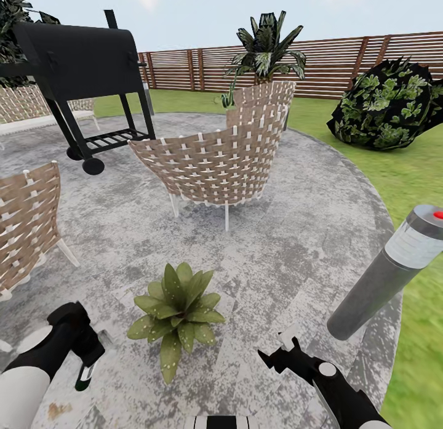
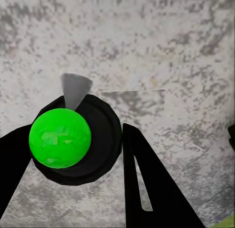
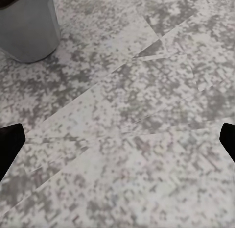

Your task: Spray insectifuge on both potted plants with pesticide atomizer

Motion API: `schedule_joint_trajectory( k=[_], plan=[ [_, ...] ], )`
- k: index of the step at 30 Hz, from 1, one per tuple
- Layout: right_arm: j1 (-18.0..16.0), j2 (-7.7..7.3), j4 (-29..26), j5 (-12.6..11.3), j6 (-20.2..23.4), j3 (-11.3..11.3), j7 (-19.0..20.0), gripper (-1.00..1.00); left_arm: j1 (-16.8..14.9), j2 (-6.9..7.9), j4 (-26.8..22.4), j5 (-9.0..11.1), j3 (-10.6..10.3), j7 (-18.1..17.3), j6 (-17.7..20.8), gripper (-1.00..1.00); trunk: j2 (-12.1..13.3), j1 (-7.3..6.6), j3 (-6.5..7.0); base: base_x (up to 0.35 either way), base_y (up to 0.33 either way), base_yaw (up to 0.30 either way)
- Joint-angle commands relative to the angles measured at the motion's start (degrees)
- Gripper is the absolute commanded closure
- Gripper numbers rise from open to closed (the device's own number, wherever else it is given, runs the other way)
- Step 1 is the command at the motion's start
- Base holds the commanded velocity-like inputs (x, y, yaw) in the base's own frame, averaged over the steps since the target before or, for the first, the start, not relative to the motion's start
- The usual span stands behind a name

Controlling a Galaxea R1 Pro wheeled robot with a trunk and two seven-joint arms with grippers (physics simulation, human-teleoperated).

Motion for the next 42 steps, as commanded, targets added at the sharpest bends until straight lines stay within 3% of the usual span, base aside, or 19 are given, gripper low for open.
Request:
schedule_joint_trajectory(
  k=[1, 4, 10, 17, 18, 21, 23, 26, 27, 28, 30, 31, 34, 36, 38, 42],
  plan=[
    [-0.03, -0.02, 0.0, 0.55, -0.35, 0.08, -0.04, -1.0, -0.18, -0.03, -0.07, -0.37, 0.05, -0.43, 0.84, 1.0, -0.02, -0.01, -0.05, 0.0, 0.0, 0.0],
    [0.0, 0.02, 0.0, 0.55, -0.36, 0.08, -0.04, -1.0, -0.5, 0.38, -0.21, -0.61, 0.08, -0.48, 1.18, 1.0, -0.02, -0.01, -0.05, 0.0, 0.0, 0.0],
    [-0.02, 0.02, 0.0, 0.55, -0.35, 0.08, -0.04, -1.0, -1.21, 0.76, -0.35, -4.05, 0.55, -0.56, 1.31, 1.0, -0.02, -0.01, -0.05, 0.0, 0.0, 0.0],
    [-0.01, 0.02, 0.18, 0.55, -0.35, 0.08, -0.04, -1.0, -0.45, 0.66, -0.57, -3.87, 0.14, -1.08, 1.02, 1.0, -0.02, -0.01, -0.05, 0.0, 0.0, 0.0],
    [-0.01, 0.02, 0.61, 0.55, -0.35, 0.08, -0.04, -1.0, -0.48, 0.68, -0.58, -3.75, 0.27, -2.09, 1.0, 1.0, -0.02, -0.01, -0.05, 0.0, 0.0, 0.0],
    [0.01, -0.07, 4.35, 0.47, -0.52, 0.03, -0.04, -1.0, -1.27, 0.62, -2.04, -4.19, 0.18, -14.02, 0.7, 1.0, -0.02, -0.01, -0.05, 0.0, 0.0, 0.0],
    [0.01, -0.37, 5.78, 0.45, -0.87, -0.07, -0.1, -1.0, -2.26, 0.09, -4.85, -4.23, 0.12, -17.3, 0.89, 1.0, -0.02, -0.01, -0.05, 0.0, 0.0, 0.0],
    [0.02, -0.88, 9.11, 0.38, -4.39, -0.17, -0.13, -1.0, -7.58, -1.84, -7.05, -4.33, -0.38, -20.89, 1.22, 1.0, -0.02, -0.01, -0.05, 0.0, 0.0, 0.0],
    [-0.01, -0.95, 9.59, 0.38, -5.63, -0.17, -0.15, -1.0, -9.53, -2.09, -7.08, -4.81, -1.56, -22.54, 1.36, 1.0, -0.02, -0.01, -0.05, 0.0, 0.0, 0.0],
    [-0.02, -0.98, 9.78, 0.38, -6.1, -0.18, -0.15, -1.0, -10.97, -2.22, -6.93, -5.92, -2.74, -23.21, 1.57, 1.0, -0.02, -0.01, -0.05, 0.0, 0.0, 0.0],
    [0.0, -0.95, 10.04, 0.38, -6.77, -0.18, -0.19, -1.0, -15.45, -2.6, -5.66, -12.63, -5.54, -23.21, 2.98, 1.0, -0.02, -0.01, -0.05, 0.0, 0.0, 0.0],
    [0.0, -0.94, 10.07, 0.37, -6.86, -0.18, -0.17, -1.0, -17.03, -2.92, -4.71, -15.64, -6.01, -23.21, 3.24, 1.0, -0.02, -0.01, -0.05, 0.0, 0.0, 0.0],
    [0.01, -0.94, 10.07, 0.37, -6.94, -0.22, -0.19, -1.0, -21.32, -3.37, -1.04, -21.79, -6.33, -23.21, 3.26, 1.0, -0.02, -0.01, -0.05, 0.0, 0.0, 0.0],
    [-0.01, -0.94, 10.07, 0.37, -6.94, -0.25, -0.2, -1.0, -25.18, -3.47, 3.25, -23.42, -6.37, -23.21, 3.11, 1.0, -0.02, -0.01, -0.05, 0.0, 0.0, 0.0],
    [-0.04, -0.94, 10.07, 0.35, -6.96, -0.26, -0.21, -1.0, -28.28, -3.49, 8.18, -23.8, -6.4, -23.21, 2.8, 1.0, -0.02, -0.01, -0.05, 0.0, 0.0, 0.0],
    [-0.01, -0.89, 10.01, 0.3, -6.95, -0.33, -0.22, -1.0, -29.27, -3.62, 11.92, -23.85, -6.21, -23.21, 0.46, 1.0, -0.02, -0.01, -0.05, 0.0, 0.0, 0.0]
  ],
)
